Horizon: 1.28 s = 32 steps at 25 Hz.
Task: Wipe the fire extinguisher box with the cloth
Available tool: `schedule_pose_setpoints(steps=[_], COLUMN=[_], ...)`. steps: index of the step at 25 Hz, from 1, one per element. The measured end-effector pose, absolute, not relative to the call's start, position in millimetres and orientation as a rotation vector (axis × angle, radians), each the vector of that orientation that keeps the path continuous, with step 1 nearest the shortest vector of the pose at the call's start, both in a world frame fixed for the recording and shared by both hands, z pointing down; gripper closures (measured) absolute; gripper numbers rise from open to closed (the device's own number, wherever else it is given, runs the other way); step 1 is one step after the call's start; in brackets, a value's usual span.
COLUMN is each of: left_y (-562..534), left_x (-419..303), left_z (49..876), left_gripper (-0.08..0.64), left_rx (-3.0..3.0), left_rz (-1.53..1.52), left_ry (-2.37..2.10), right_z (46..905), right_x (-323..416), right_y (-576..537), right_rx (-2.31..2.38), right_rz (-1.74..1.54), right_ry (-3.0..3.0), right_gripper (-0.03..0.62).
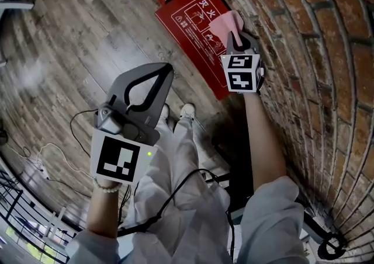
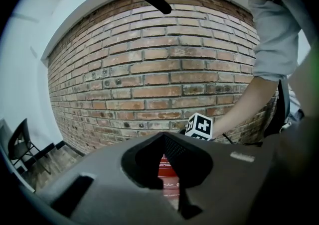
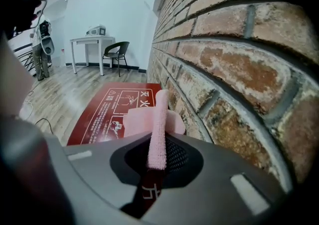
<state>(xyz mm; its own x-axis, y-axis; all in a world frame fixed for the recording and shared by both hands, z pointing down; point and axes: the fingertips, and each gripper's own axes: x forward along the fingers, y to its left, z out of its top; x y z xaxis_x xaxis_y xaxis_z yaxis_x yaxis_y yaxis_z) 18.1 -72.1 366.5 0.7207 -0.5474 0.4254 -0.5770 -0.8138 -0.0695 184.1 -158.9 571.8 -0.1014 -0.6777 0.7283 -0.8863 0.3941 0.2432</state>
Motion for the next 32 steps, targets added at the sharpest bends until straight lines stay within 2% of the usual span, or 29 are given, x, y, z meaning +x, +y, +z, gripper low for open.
schedule_pose_setpoints(steps=[32], left_y=[-51], left_x=[63], left_z=[366], left_gripper=[0.563], left_rx=[2.893], left_rz=[0.656], left_ry=[-0.824], right_z=[583], right_x=[266], right_y=[-31], right_rx=[1.418], right_rz=[0.451], right_ry=[-1.719], right_gripper=[0.575])
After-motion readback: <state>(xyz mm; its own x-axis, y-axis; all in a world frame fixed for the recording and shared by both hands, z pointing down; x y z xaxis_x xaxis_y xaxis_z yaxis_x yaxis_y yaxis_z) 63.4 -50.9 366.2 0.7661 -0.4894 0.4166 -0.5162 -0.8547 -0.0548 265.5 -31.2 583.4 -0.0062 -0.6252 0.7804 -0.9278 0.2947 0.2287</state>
